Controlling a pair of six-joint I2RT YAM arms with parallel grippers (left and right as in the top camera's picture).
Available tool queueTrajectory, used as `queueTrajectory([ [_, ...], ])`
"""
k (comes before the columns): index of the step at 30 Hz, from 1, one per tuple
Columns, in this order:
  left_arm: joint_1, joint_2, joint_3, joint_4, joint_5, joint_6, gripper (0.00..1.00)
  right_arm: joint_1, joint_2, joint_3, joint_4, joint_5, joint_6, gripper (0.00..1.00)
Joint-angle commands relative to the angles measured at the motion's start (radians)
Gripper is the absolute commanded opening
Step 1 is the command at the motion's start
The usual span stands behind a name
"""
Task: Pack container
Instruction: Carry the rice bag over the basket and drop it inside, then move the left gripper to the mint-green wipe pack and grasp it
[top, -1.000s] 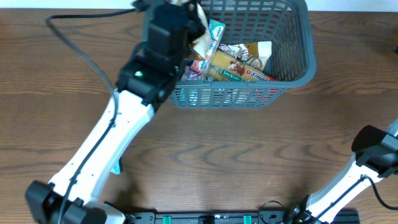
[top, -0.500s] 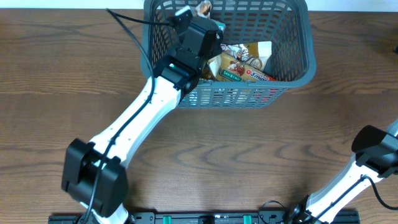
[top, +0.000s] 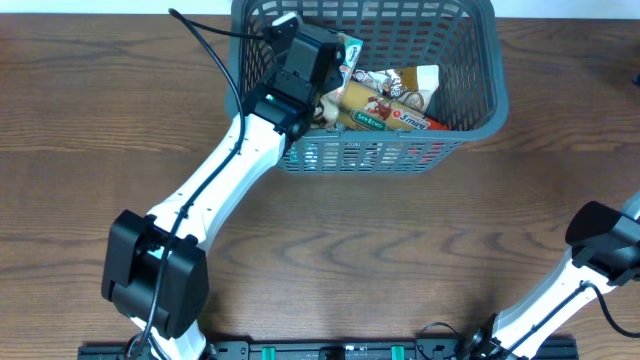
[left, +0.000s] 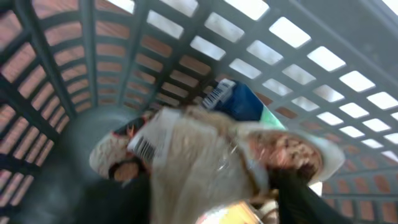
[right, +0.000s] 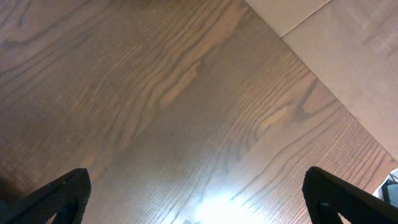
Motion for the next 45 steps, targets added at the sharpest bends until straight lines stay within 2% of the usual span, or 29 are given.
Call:
queueTrajectory([
  [1,0.011,-0.025,0.023,0.005,-0.011,0.058,0.68,-0.002,-0.008,-0.002,-0.001,0.004,0.014,0.99],
  [6,0.011,-0.03,0.117,-0.018,-0.012,0.235,0.94,-0.002,-0.008,-0.002,-0.001,0.004,0.014,0.99],
  [8,0.011,-0.03,0.198,-0.065,-0.032,0.292,1.0,-0.002,-0.008,-0.002,-0.001,0.004,0.014,0.99],
  [12,0.011,-0.03,0.394,-0.176,-0.135,0.354,0.99,-0.002,-0.008,-0.002,-0.001,0.004,0.014,0.99],
  [19,0.011,-0.046,0.673,-0.318,-0.296,0.359,0.99,-0.002,-0.008,-0.002,-0.001,0.004,0.014,0.99],
  [24,0.011,-0.101,0.693,-0.423,-0.296,0.37,0.99,-0.002,-0.008,-0.002,-0.001,0.004,0.014,0.99],
  [25,0.012,-0.108,0.693,-0.439,-0.296,0.399,0.99,-0.002,-0.008,-0.002,0.0,0.004,0.014,0.99],
  [27,0.017,-0.118,0.693,-0.453,-0.303,0.545,0.99,-0.002,-0.008,-0.002,-0.001,0.004,0.014,0.99],
  [28,0.019,-0.124,0.693,-0.463,-0.334,0.577,0.99,-0.002,-0.008,-0.002,-0.001,0.004,0.014,0.99],
  [30,0.022,-0.135,0.693,-0.492,-0.441,0.558,0.99,-0.002,-0.008,-0.002,0.0,0.004,0.014,0.99],
  [34,0.022,-0.178,0.693,-0.573,-0.657,0.399,0.99,-0.002,-0.008,-0.002,-0.001,0.004,0.014,0.99],
  [37,0.022,-0.219,0.693,-0.664,-0.793,0.185,0.99,-0.002,-0.008,-0.002,-0.001,0.004,0.014,0.99],
  [41,0.035,-0.285,0.693,-0.903,-0.876,-0.236,0.99,-0.002,-0.008,-0.002,-0.001,0.004,0.014,0.99],
  [45,0.098,-0.327,0.693,-1.277,-0.806,-0.796,0.99,-0.002,-0.008,-0.002,-0.001,0.004,0.014,0.99],
])
